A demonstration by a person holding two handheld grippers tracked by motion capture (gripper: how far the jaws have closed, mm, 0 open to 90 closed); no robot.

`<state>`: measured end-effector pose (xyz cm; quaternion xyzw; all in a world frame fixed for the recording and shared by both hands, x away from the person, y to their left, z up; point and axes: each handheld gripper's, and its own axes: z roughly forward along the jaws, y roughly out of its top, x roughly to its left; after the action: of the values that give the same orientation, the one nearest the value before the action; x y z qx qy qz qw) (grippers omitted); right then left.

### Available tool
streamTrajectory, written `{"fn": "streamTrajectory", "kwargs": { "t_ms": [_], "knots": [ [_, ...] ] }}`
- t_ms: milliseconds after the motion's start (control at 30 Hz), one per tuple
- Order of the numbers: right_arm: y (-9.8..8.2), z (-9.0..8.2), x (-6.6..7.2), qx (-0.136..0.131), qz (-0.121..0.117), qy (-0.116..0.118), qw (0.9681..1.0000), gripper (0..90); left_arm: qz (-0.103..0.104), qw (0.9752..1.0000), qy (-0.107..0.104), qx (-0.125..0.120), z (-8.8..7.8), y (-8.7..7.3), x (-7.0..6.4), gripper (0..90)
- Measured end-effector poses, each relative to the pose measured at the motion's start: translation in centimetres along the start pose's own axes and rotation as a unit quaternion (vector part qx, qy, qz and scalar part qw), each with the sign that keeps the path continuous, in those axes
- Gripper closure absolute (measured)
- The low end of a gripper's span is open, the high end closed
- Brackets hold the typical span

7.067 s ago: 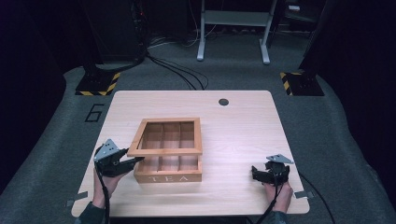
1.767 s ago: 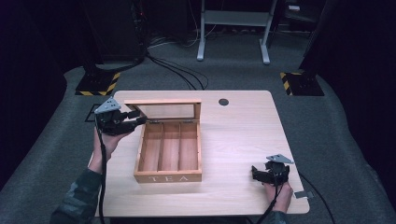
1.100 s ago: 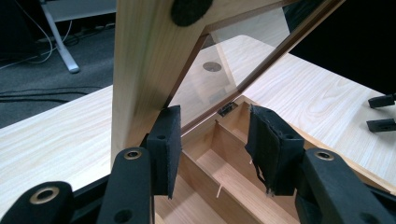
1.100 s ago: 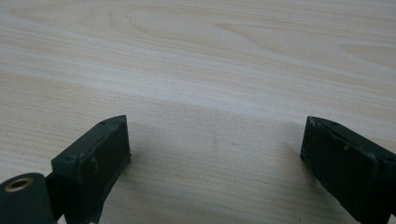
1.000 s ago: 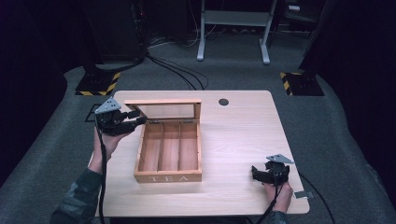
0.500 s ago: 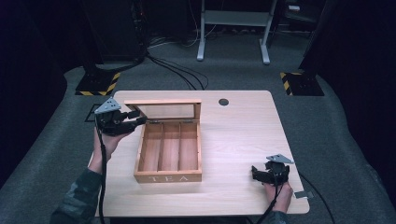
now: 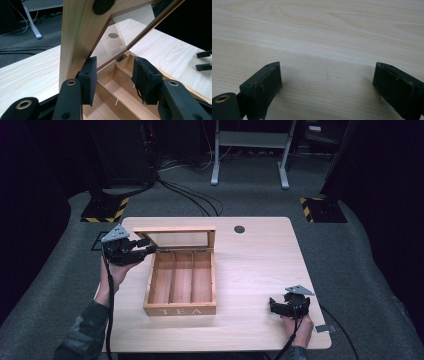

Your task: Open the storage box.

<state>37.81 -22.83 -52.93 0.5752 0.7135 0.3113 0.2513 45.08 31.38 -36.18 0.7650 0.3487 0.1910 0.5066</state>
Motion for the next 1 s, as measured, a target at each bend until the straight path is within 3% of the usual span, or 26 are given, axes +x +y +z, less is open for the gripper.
{"fn": "streamTrajectory", "kwargs": {
  "t_ms": [600,1000],
  "knots": [
    [0.0,0.0,0.0,0.0,0.0,0.0,1.0,7.6,0.0,1.0,0.0,0.001,-0.1,-0.1,-0.1,54.6],
    [0.0,0.0,0.0,0.0,0.0,-0.001,1.0,7.7,0.007,1.0,0.001,-0.004,-0.4,-1.1,-0.8,54.6]
  ]
}}
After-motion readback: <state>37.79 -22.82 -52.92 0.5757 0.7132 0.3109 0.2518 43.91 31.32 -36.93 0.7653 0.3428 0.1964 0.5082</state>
